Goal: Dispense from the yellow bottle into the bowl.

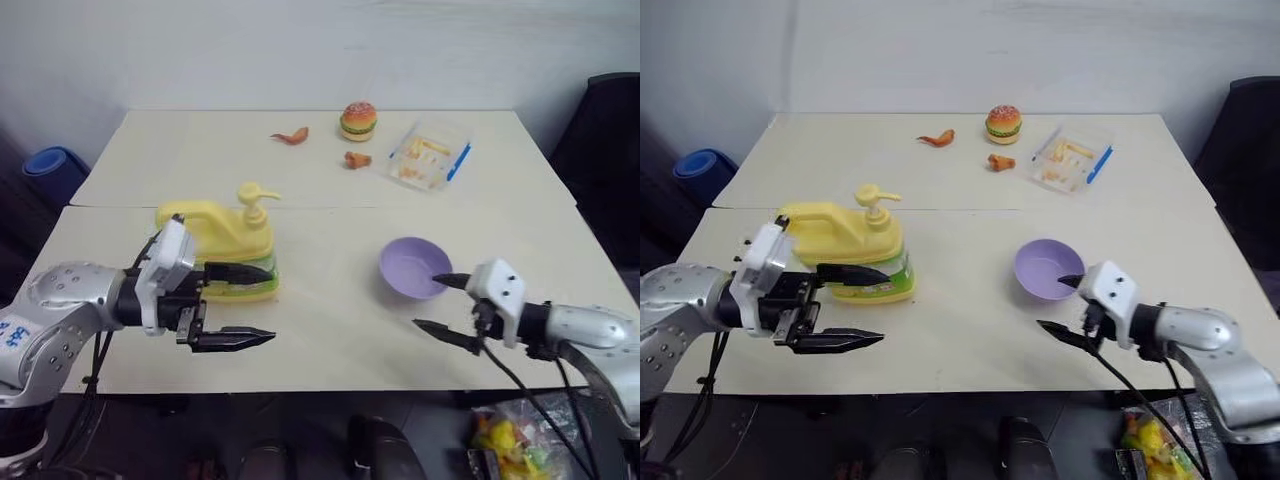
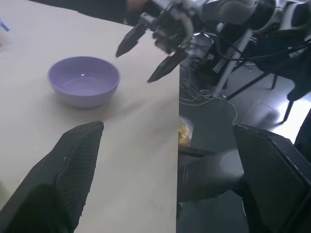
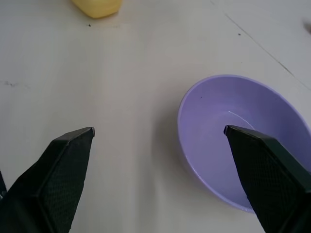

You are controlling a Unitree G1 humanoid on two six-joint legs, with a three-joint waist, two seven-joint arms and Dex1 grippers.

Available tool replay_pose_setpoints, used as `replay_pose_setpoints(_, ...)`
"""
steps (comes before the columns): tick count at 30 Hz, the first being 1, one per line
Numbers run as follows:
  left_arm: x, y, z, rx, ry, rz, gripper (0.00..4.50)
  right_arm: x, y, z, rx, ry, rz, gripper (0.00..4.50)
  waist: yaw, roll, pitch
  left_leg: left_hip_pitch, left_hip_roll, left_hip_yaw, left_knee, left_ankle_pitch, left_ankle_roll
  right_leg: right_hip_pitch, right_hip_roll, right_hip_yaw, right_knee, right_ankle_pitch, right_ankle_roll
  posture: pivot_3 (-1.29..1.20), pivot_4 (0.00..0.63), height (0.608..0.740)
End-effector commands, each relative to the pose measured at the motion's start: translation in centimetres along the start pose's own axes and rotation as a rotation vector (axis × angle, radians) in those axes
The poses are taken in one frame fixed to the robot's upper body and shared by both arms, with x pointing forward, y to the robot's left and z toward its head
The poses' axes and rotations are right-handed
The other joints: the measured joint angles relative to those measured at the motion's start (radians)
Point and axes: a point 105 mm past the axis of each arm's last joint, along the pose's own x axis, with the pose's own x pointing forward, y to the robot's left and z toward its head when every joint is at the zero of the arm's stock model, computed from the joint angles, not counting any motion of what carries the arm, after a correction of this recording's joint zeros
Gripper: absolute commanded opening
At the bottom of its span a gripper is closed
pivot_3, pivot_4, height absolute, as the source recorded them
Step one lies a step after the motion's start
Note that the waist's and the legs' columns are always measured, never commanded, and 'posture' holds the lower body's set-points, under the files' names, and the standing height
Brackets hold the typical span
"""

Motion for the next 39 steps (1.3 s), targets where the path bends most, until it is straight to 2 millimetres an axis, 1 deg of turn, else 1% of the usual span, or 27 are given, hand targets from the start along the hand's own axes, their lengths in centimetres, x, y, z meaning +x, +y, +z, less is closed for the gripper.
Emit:
replay_pose_setpoints(1,0.8,-0.3,0.4,0.026,-0.001,-0.058,4.50,2.1,-1.0,-0.3,-0.044,0.026,-0.061,4.47,0.000,0.000,0.000,0.000,0.000,0.000,0.000,0.000,0.000,0.000,0.000,0.000,0.000,0.000,0.000,0.00,0.150,0.740)
replay_pose_setpoints(3,1.1,-0.2,0.3,0.036,0.004,-0.062,4.50,3.3,-1.8,-0.4,-0.050,0.031,-0.114,4.47,0.001,0.000,0.000,0.000,0.000,0.000,0.000,0.000,0.000,0.000,0.000,0.000,0.000,0.000,0.000,0.00,0.150,0.740)
replay_pose_setpoints(6,1.5,0.1,0.4,0.047,0.005,-0.058,4.50,4.2,-1.6,-0.3,-0.055,0.023,-0.097,3.86,0.005,0.000,0.000,-0.001,0.000,0.000,0.001,0.001,0.001,0.000,0.000,0.000,0.000,0.000,0.000,0.00,0.150,0.740)
replay_pose_setpoints(10,1.7,0.8,1.2,0.068,-0.008,-0.050,4.50,5.2,-1.6,-0.3,-0.060,0.028,-0.092,2.57,0.004,0.000,0.000,-0.002,-0.001,-0.001,0.002,0.001,0.001,0.000,0.000,-0.001,0.000,0.000,0.001,0.00,0.150,0.740)
replay_pose_setpoints(13,1.8,1.1,1.6,0.086,-0.012,-0.050,4.50,5.6,-2.0,-0.6,-0.070,0.041,-0.103,1.51,0.002,0.000,0.000,-0.002,-0.001,-0.001,0.002,0.001,0.002,0.000,0.000,0.000,0.000,0.001,0.001,0.00,0.150,0.740)
replay_pose_setpoints(14,1.9,1.1,1.7,0.091,-0.017,-0.046,4.50,5.7,-2.3,-0.9,-0.066,0.051,-0.114,1.24,0.002,0.000,0.000,-0.002,-0.001,-0.001,0.002,0.001,0.002,0.000,0.000,0.000,0.000,0.001,0.001,0.00,0.150,0.740)
replay_pose_setpoints(17,1.9,1.3,1.9,0.098,-0.026,-0.034,4.50,5.9,-2.9,-1.3,-0.046,0.065,-0.138,1.24,0.001,0.000,0.000,-0.002,-0.001,-0.001,0.002,0.001,0.002,0.000,0.000,0.000,0.001,0.001,0.001,0.00,0.150,0.740)
replay_pose_setpoints(23,1.7,1.5,1.7,0.094,-0.026,-0.016,4.50,5.6,-3.5,-1.7,-0.026,0.072,-0.165,1.24,0.001,0.000,0.000,-0.002,-0.001,-0.001,0.002,0.001,0.001,0.000,0.000,0.000,0.001,0.001,0.001,0.00,0.150,0.740)
replay_pose_setpoints(28,1.7,1.8,1.7,0.099,-0.026,-0.010,4.50,5.7,-2.8,-2.5,-0.014,0.092,-0.157,1.24,0.001,0.000,0.000,-0.002,-0.001,-0.001,0.002,0.002,0.001,0.000,0.000,0.000,0.001,0.001,0.001,0.00,0.150,0.740)
replay_pose_setpoints(35,1.7,2.0,1.5,0.112,-0.010,-0.009,4.50,5.8,-2.7,-3.2,-0.007,0.111,-0.167,1.24,0.001,0.000,0.000,-0.002,-0.001,-0.001,0.002,0.002,0.001,0.000,0.000,0.000,0.001,0.001,0.001,0.00,0.150,0.740)
replay_pose_setpoints(38,1.6,2.1,1.5,0.116,-0.009,-0.011,4.50,5.8,-2.6,-3.4,0.001,0.115,-0.173,0.68,0.001,0.000,0.000,-0.002,-0.001,-0.001,0.002,0.002,0.001,0.000,0.000,0.000,0.001,0.001,0.001,0.00,0.150,0.740)
replay_pose_setpoints(39,1.6,2.2,1.5,0.117,-0.008,-0.011,4.50,5.8,-2.6,-3.4,0.002,0.116,-0.175,0.32,0.001,0.000,0.000,-0.002,-0.001,-0.001,0.002,0.002,0.001,0.000,0.000,0.000,0.001,0.001,0.001,0.00,0.150,0.740)
